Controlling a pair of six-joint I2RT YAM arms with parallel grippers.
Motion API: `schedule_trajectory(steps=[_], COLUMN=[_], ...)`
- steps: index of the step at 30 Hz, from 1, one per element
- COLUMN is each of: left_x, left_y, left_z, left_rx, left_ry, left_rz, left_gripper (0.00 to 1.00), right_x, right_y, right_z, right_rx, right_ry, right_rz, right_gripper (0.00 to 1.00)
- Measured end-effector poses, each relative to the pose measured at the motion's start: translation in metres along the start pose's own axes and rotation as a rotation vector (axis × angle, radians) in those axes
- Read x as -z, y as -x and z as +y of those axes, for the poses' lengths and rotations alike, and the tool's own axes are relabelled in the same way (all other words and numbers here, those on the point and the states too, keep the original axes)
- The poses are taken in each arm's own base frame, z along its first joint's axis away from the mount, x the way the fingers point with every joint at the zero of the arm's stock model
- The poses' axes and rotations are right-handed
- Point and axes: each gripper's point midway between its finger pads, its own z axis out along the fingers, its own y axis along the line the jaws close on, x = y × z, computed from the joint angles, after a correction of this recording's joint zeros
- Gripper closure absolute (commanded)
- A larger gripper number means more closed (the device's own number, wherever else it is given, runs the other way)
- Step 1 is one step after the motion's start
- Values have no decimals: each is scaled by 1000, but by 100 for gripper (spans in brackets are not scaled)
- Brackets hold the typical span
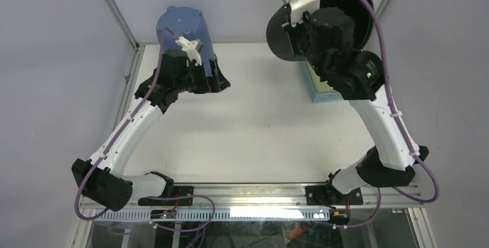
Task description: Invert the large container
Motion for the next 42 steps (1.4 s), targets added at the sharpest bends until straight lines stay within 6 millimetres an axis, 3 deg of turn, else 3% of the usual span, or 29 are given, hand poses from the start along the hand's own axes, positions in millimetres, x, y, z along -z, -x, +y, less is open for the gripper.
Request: schedule_trajectory(steps=[3, 6, 9, 13, 15, 18, 25, 35, 37, 39, 42], left_x=[15, 44, 73, 93, 94, 89, 80, 63, 58, 52, 44], left_y=[27, 61, 89, 105, 105, 99, 83, 67, 61, 55, 46], left_z=[20, 30, 18, 3, 3, 11, 27, 34, 35, 38, 43], left_rx=[51, 100, 112, 126, 135, 154, 186, 201, 206, 211, 218], left_ry=[61, 113, 105, 76, 78, 102, 149, 143, 137, 135, 142], left_rz=[-85, -209, -319, -382, -380, -347, -282, -212, -188, -164, -132], left_gripper=[1, 1, 1, 1, 1, 1, 1, 1, 1, 1, 1], right_x=[16, 20, 14, 3, 2, 8, 5, 4, 5, 7, 10], right_y=[-9, -37, -75, -127, -122, -122, -127, -190, -193, -193, -212], right_z=[12, 41, 89, 156, 181, 192, 194, 183, 186, 188, 192], right_rx=[-106, -191, -284, -426, -523, -628, -840, -1138, -1161, -1168, -1144], right_ry=[93, 206, 336, 489, 570, 618, 615, 556, 561, 570, 545], right_rz=[-4, 52, 153, 292, 267, 235, 178, 239, 251, 263, 338], right_gripper=[100, 100, 100, 100, 100, 100, 100, 99, 82, 58, 42])
